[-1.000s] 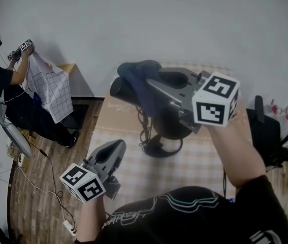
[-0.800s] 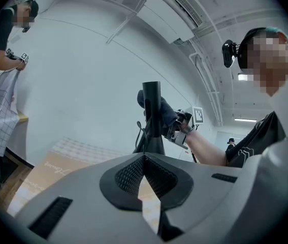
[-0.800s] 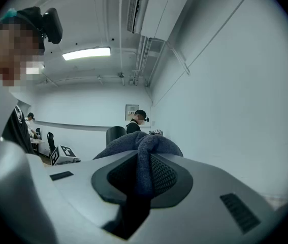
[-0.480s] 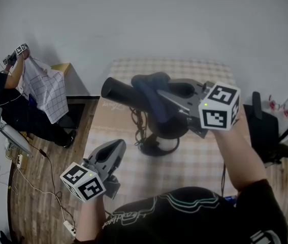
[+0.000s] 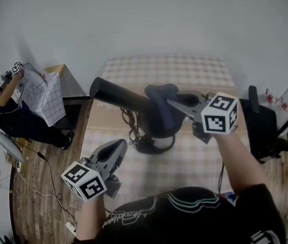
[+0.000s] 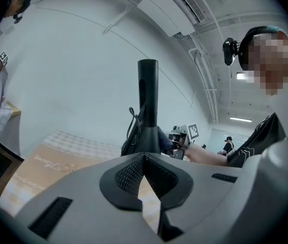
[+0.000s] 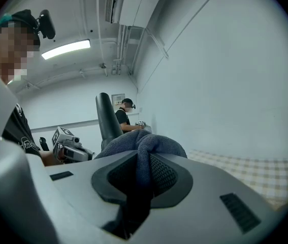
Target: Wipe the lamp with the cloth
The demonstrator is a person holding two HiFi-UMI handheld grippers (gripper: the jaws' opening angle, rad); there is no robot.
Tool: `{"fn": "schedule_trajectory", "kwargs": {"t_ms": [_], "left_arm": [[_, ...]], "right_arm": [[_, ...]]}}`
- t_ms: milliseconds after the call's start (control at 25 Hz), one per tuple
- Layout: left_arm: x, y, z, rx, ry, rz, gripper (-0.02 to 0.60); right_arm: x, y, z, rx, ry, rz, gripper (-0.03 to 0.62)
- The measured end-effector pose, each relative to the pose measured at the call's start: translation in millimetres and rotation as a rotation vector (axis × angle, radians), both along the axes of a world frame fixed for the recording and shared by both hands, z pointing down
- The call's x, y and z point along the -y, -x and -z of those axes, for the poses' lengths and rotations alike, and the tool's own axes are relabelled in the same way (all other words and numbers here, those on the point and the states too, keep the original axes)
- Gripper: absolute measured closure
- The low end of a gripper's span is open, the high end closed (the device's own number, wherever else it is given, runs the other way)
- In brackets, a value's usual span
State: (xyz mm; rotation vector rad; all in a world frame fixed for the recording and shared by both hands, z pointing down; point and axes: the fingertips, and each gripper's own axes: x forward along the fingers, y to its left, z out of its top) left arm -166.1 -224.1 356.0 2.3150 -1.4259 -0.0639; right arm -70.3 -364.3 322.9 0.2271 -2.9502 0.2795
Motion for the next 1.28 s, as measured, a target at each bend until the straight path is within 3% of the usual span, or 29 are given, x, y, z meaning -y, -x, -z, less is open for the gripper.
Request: {"fn": "schedule_trajectory", "kwargs": {"t_ms": [760, 1120, 1280], "left_arm": [[1, -19, -15, 0.002, 0.046, -0.022, 0.581], [3, -15, -12, 0.014, 0.04, -0.008, 0.581], [3, -15, -10, 0.021, 0.031, -0.004, 0.581]], "right_arm": [[30, -45, -68, -0.02, 0.157, -0.083, 0.537], [51, -72, -94, -0.038, 0.289, -0.137, 0.537], [60, -87, -83, -0.067, 0.245, -0.157, 0.537]]}}
